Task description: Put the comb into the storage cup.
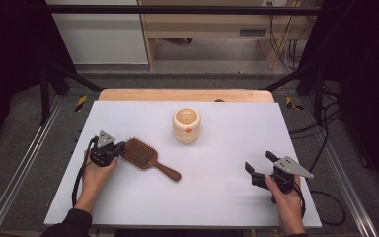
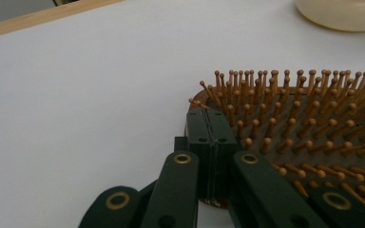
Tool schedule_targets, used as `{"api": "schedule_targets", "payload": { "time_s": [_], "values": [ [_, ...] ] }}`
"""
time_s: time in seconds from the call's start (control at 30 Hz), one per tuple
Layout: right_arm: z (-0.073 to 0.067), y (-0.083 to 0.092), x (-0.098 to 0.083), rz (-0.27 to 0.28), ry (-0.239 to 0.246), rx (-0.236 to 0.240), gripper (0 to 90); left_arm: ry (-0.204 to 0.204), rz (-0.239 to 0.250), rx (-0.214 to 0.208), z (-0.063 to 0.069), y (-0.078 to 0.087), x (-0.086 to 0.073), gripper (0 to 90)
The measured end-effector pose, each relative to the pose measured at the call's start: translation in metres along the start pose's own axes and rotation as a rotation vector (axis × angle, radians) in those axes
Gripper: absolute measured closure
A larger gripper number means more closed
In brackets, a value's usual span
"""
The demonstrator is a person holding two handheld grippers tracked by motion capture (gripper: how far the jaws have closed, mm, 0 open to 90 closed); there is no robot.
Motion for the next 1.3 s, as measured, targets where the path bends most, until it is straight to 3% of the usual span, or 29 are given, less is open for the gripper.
{"api": "schedule_targets", "payload": {
  "time_s": [0.2,0.87,1.3],
  "values": [
    [0.000,0.000,0.000,0.003,0.008,0.001,9.2,-0.033,-0.009,-0.018,0.017,-0.001,-0.001,90.0],
    [-0.003,0.000,0.001,0.002,0.011,0.015,9.1,-0.064,-0.020,-0.082,0.056,-0.002,-0.007,90.0],
    [-0.004,-0.001,0.000,-0.001,0.013,0.021,8.9,-0.126,-0.032,-0.135,0.092,-0.005,-0.010,90.0]
  ]
}}
Point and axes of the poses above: each handheld gripper's, and its own axes: y roughly backward along the jaws, x roughly out of its top, z roughly to its right, the point moved 7 cm from there along -y, roughly forward along the jaws, and after that the axes turned 14 degrees about y, right-handed, at the moved point
